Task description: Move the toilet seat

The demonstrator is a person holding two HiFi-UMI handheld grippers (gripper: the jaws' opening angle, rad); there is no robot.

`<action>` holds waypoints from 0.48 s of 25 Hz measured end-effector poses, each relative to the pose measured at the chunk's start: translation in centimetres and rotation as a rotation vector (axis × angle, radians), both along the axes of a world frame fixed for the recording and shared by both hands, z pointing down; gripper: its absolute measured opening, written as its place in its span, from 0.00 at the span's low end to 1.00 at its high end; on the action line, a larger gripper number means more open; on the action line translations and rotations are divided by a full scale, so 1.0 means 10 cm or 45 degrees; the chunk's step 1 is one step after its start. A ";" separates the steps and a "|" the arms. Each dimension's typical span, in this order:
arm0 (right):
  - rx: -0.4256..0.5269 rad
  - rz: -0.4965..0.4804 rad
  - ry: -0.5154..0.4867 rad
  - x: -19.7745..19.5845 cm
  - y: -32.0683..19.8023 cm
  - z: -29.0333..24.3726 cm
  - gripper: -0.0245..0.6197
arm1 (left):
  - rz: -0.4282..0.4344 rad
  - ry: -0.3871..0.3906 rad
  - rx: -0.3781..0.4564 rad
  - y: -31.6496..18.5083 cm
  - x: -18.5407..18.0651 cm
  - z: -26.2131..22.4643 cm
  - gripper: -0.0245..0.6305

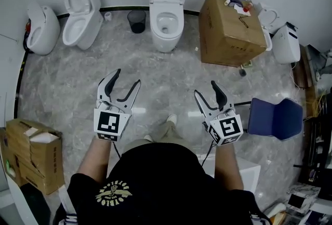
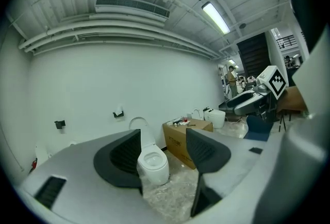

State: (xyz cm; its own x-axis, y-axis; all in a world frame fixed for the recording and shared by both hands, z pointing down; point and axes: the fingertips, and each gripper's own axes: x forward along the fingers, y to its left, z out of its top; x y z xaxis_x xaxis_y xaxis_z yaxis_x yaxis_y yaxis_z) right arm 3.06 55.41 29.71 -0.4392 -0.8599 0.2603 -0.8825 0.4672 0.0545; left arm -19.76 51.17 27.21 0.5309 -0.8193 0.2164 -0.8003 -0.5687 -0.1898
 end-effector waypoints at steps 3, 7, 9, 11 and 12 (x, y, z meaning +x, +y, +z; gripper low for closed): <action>-0.002 0.002 -0.003 0.13 -0.15 0.03 0.45 | -0.014 0.003 0.006 -0.16 0.10 0.00 0.46; -0.020 0.021 0.007 0.36 -0.33 0.09 0.45 | -0.024 0.011 -0.012 -0.39 0.24 0.07 0.46; -0.025 0.029 0.004 0.44 -0.45 0.11 0.45 | -0.025 0.011 -0.025 -0.50 0.31 0.11 0.46; -0.025 0.028 -0.003 0.48 -0.57 0.11 0.45 | -0.025 0.010 -0.029 -0.62 0.37 0.13 0.46; -0.024 0.023 -0.007 0.50 -0.64 0.11 0.45 | -0.026 0.008 -0.028 -0.69 0.41 0.13 0.46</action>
